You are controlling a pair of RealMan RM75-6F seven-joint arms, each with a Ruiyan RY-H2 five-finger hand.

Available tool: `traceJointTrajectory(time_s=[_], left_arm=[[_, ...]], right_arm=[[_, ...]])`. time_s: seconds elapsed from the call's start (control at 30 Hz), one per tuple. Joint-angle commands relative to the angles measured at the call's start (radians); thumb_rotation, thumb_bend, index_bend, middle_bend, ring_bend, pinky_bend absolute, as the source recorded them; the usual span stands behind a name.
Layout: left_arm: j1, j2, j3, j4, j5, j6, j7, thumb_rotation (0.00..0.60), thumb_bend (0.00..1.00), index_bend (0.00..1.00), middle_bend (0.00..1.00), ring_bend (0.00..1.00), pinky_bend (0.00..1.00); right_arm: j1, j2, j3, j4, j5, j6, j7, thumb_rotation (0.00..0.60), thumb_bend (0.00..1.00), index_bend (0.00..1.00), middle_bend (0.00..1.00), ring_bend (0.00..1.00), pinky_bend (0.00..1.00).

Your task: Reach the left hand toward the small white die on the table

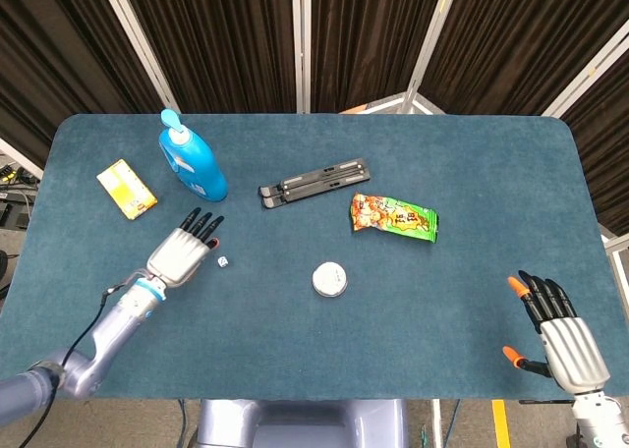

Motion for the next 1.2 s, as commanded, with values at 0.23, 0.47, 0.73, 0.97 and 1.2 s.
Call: traceJointTrajectory(time_s=[0.23,0.47,0.73,0.97,1.2], left_arm=[[-0.092,-0.107,0.003,0.094,-0.038,-0.061,0.034,0.600,0.26,0.42,0.00,0.00,0.00],[-0.120,-0.126,0.013,0.110,-0.071,-0.080,0.053,0.600,0.27,0.44,0.00,0.00,0.00],[-0.129,-0.112,0.025,0.094,-0.106,-0.081,0.077,0.600,0.28,0.45,0.00,0.00,0.00],[-0.130,-0.109,0.036,0.087,-0.125,-0.079,0.083,0.600,0.45,0.55,0.00,0.00,0.00],[-0.125,-0.098,0.047,0.067,-0.127,-0.053,0.069,0.600,0.56,0.60,0.00,0.00,0.00]], right_arm=[[0.007,0.007,0.013,0.006,0.028,-0.018,0.026,0.600,0.08,0.00,0.00,0.00,0.00],[0.007,0.008,0.015,0.006,0.030,-0.018,0.031,0.600,0.08,0.00,0.00,0.00,0.00],[0.007,0.006,0.014,0.006,0.026,-0.019,0.029,0.600,0.08,0.00,0.00,0.00,0.00],[0.007,0.003,0.012,0.006,0.024,-0.021,0.024,0.600,0.08,0.00,0.00,0.00,0.00],[0.005,0.002,0.015,0.007,0.025,-0.015,0.022,0.600,0.08,0.00,0.00,0.00,0.00]])
